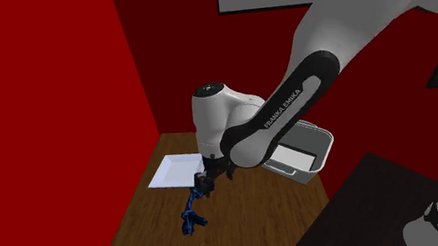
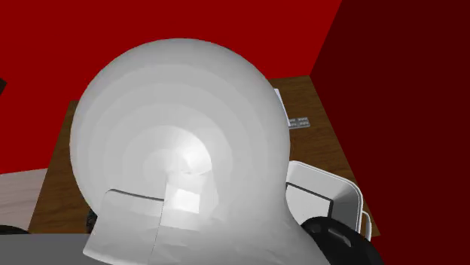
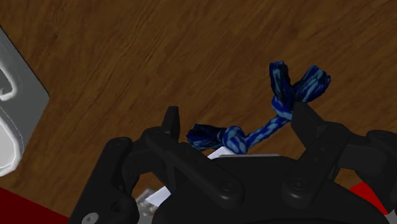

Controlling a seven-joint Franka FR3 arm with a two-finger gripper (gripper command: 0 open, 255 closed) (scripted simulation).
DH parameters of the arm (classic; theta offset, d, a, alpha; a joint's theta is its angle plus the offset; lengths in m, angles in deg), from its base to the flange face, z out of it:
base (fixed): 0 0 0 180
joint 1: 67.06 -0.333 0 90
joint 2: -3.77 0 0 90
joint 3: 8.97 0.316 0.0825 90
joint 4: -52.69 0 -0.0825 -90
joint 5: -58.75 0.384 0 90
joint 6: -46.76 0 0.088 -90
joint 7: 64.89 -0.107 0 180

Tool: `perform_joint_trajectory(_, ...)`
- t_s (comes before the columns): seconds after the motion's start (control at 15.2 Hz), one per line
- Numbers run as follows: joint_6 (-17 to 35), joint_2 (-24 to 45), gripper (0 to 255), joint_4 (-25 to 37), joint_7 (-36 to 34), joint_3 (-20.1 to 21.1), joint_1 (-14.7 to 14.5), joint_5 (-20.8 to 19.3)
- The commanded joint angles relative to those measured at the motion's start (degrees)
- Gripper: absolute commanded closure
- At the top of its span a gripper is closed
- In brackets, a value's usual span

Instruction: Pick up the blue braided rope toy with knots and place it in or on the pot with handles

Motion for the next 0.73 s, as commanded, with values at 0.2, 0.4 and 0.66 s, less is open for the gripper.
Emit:
perform_joint_trajectory(0.2,0.29,11.67,0,11.53,-4.21,-2.75,-4.83,-4.29)
perform_joint_trajectory(0.4,-0.24,18.3,0,18.96,-5.75,-4.1,-7.58,-5.66)
perform_joint_trajectory(0.66,-1.76,26.49,0,29.1,-6.77,-5.38,-10.62,-6.57)
